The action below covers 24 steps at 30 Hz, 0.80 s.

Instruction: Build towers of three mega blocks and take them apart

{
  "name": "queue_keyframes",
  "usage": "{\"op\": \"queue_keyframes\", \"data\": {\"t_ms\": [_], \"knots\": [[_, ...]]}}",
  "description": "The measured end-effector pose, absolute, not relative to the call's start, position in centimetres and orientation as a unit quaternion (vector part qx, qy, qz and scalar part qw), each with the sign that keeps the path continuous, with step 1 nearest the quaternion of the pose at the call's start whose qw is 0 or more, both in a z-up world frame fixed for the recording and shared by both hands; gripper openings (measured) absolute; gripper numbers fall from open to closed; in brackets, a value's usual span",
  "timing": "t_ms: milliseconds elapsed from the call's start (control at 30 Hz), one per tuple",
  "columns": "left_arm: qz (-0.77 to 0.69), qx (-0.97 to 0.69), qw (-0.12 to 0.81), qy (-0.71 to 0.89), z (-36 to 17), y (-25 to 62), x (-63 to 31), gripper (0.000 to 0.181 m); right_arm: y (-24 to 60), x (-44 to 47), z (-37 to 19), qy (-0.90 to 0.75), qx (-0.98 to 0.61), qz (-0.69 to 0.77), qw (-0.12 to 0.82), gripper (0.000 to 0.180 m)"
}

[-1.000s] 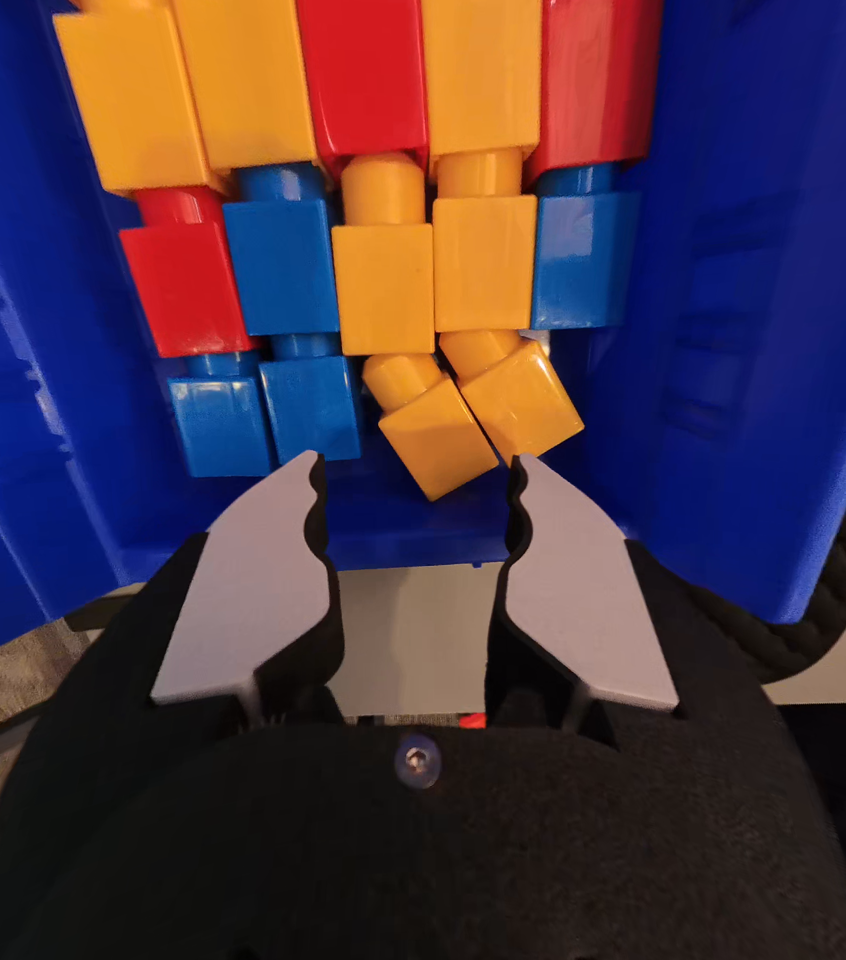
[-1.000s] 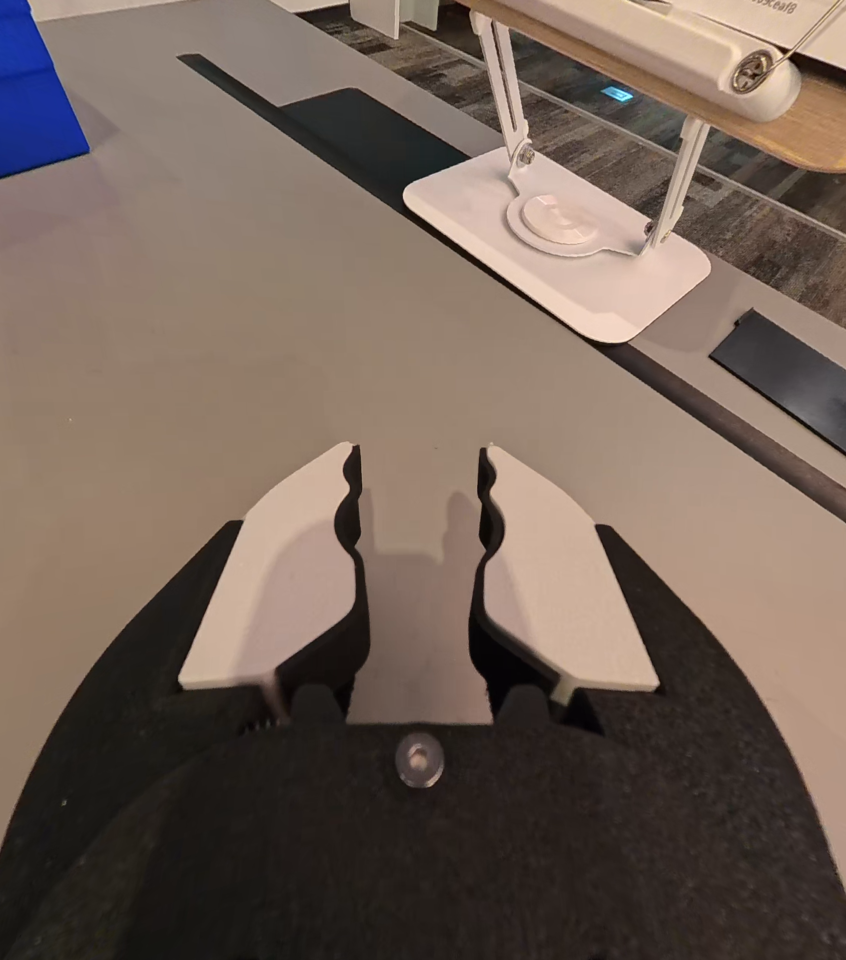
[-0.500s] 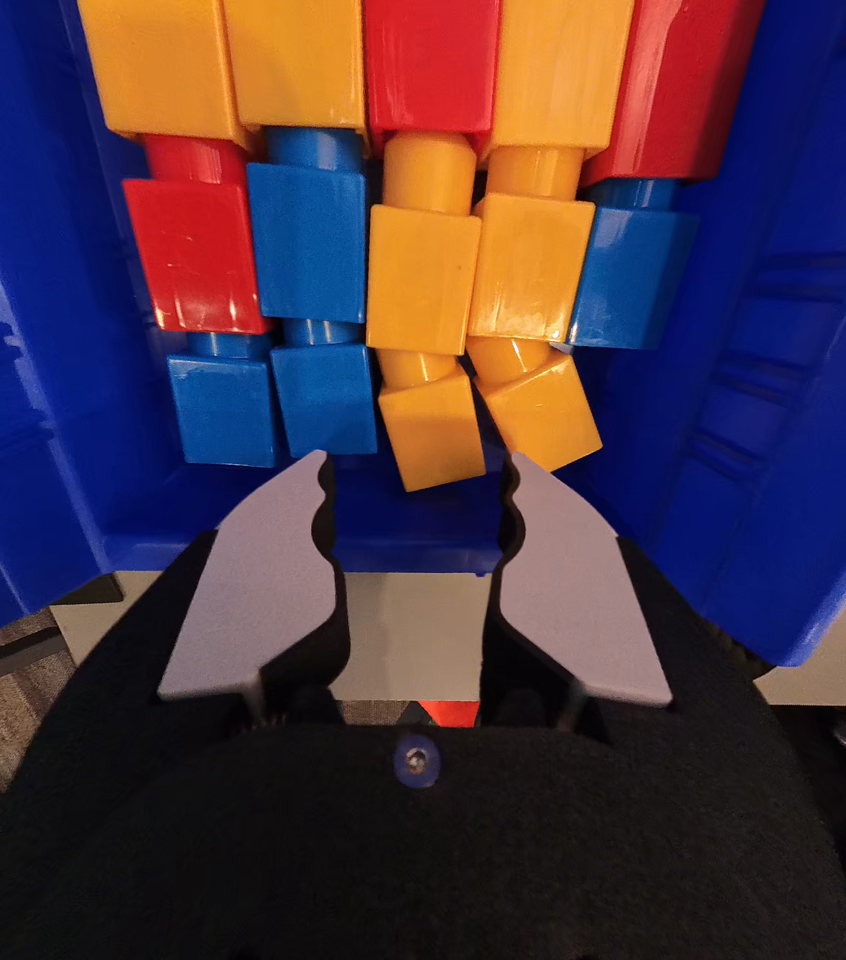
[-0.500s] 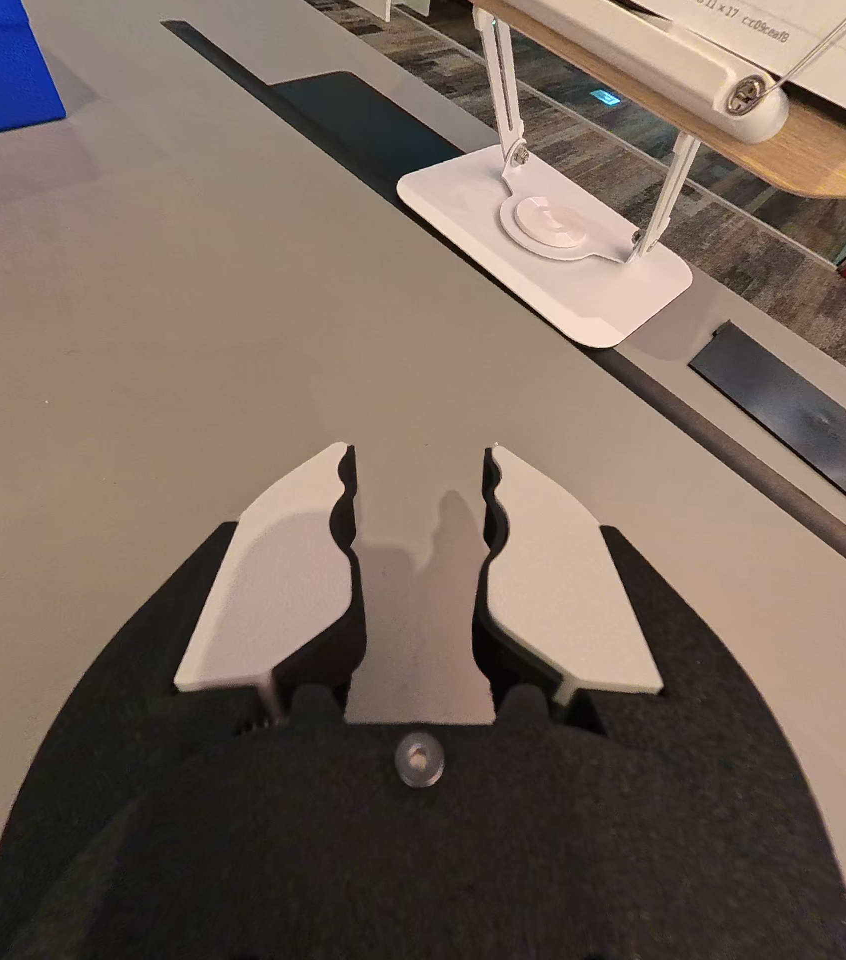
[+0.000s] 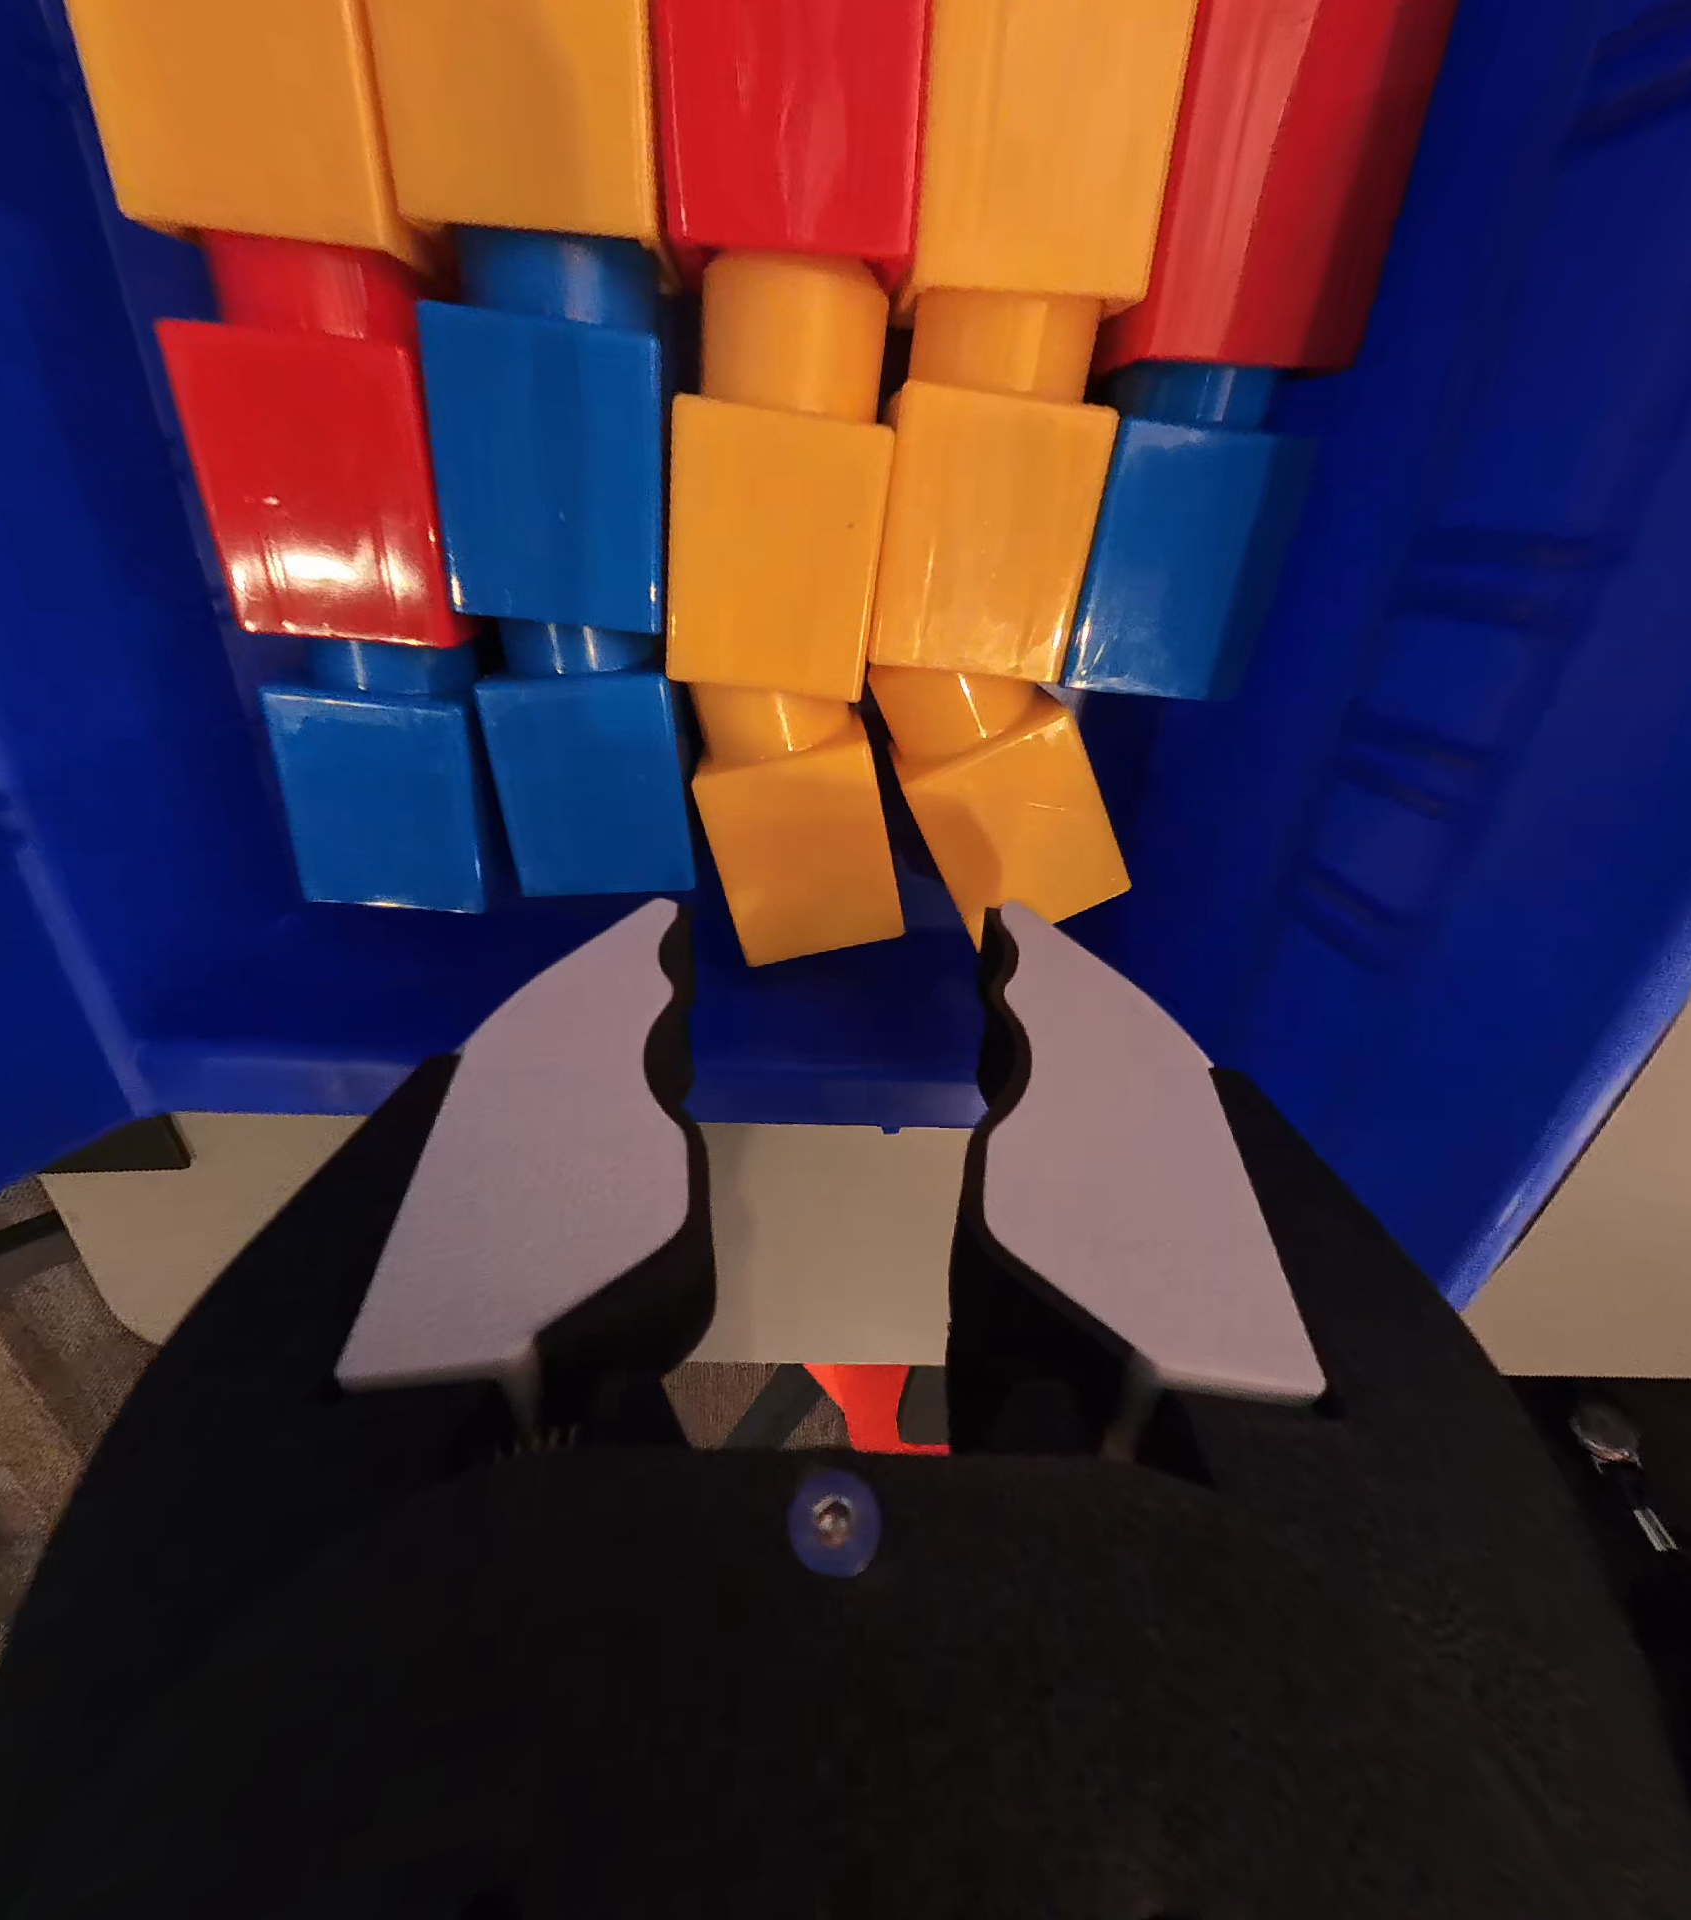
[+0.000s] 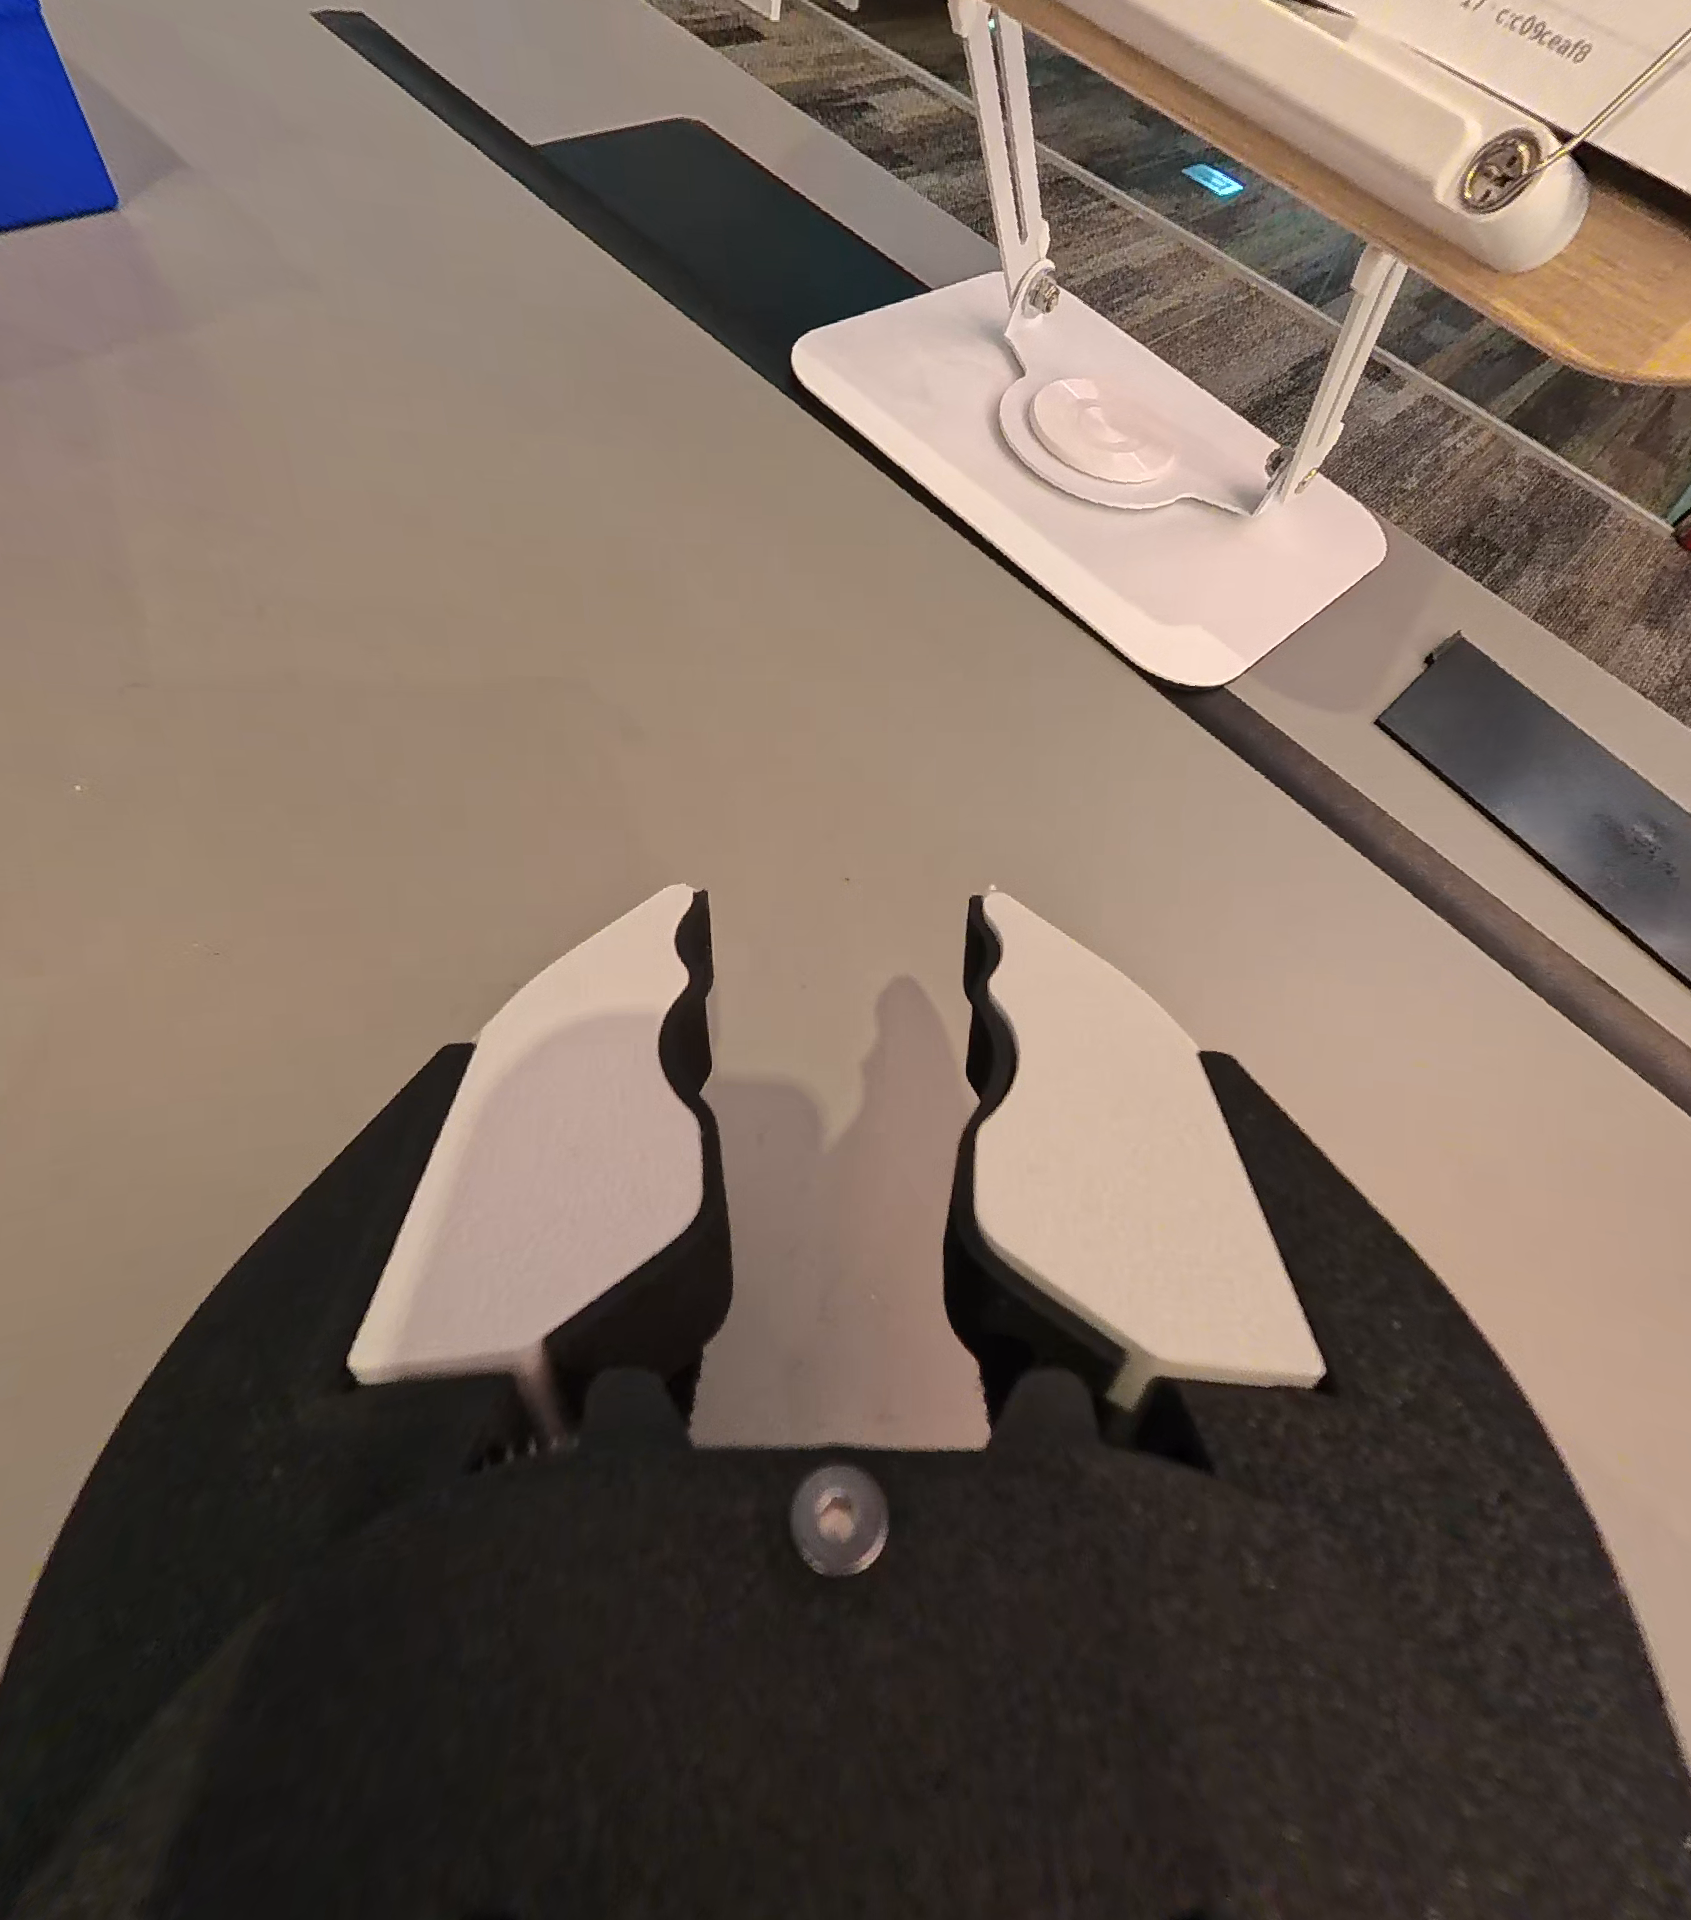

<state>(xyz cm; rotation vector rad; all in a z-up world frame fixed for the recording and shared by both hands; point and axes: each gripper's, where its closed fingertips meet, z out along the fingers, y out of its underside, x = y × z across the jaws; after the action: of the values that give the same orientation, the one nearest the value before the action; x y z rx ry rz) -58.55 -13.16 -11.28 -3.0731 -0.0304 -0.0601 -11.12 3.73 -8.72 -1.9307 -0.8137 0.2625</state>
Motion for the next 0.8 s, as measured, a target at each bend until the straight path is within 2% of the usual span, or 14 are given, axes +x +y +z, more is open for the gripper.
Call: {"op": "queue_keyframes", "data": {"t_ms": [133,267,800], "knots": [[-0.013,-1.0,0.022,-0.009,-11.8,-13.4,-58.7,0.05,3.7,-11.2,-8.7,-0.336,-0.795,0.11,0.493,0.046],[-0.015,-1.0,0.02,-0.01,-11.9,-13.3,-58.9,0.038,3.7,-11.1,-8.7,-0.338,-0.795,0.105,0.492,0.046],[-0.022,-0.999,0.026,-0.007,-12.7,-13.3,-59.4,0.033,3.7,-11.2,-9.1,-0.345,-0.798,0.097,0.485,0.046]]}}
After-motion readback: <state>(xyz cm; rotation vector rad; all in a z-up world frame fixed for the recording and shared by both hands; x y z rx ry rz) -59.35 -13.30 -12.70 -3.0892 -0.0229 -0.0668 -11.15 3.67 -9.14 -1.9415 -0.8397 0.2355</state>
